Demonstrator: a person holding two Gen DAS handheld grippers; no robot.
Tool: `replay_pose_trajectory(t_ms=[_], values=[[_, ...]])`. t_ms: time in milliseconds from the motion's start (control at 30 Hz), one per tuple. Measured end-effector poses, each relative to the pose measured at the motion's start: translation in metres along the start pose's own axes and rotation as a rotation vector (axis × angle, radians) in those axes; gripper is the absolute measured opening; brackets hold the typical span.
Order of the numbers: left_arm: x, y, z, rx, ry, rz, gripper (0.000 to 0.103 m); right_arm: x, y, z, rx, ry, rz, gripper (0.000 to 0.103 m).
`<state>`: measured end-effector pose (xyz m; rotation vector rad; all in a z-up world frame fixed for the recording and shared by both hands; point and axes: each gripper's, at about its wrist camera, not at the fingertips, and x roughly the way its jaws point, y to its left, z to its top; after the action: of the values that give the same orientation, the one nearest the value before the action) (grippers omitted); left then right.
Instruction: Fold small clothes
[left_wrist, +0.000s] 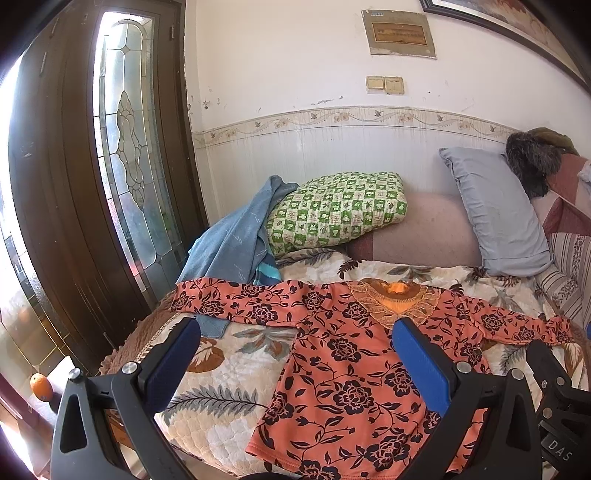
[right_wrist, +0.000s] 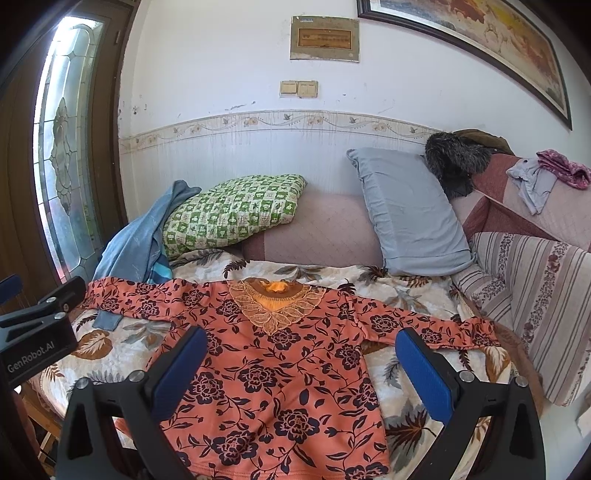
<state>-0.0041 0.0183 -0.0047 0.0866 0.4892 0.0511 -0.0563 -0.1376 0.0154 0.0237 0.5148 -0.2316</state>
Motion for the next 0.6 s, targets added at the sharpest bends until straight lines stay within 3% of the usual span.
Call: replay_pose_trajectory(t_ms=[600], values=[[0.013, -0.008, -0.006, 0.018, 0.024, -0.006, 0.103, 0.018, 0.002, -0.003, -0.006, 0.04, -0.011, 0.103]])
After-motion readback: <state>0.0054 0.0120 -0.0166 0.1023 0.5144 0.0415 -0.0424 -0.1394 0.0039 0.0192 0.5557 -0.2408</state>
